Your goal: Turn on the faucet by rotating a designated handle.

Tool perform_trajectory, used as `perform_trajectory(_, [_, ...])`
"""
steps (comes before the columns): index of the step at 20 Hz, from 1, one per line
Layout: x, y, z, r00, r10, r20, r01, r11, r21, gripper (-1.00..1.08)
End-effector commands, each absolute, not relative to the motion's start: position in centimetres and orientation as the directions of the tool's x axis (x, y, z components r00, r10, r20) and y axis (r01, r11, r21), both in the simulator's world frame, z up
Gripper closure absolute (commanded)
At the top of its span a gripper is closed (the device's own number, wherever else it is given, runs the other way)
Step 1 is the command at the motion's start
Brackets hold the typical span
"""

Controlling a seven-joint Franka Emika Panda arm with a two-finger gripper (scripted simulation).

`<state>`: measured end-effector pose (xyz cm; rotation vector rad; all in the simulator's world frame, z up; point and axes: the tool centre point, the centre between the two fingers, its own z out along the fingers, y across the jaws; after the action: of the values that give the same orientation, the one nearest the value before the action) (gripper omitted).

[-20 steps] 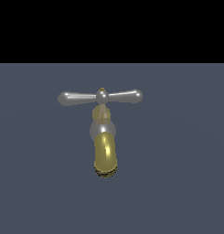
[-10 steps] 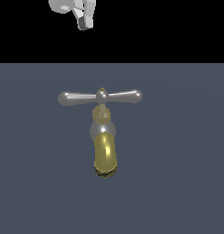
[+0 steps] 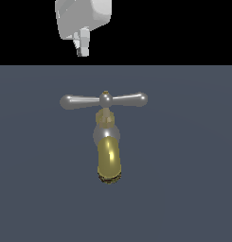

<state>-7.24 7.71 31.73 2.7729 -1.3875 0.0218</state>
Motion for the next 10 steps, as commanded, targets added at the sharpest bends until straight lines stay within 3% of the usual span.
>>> perform_trajectory(1, [-6.6,8.4,30.5,0.556,-0.831,0.031,-0.831,-0.555,0.026,1.08])
perform_trajectory(10, [-4.6,10.7,25.9,0.389,-0.921,0.024,-0.921,-0.389,0.011,1.08])
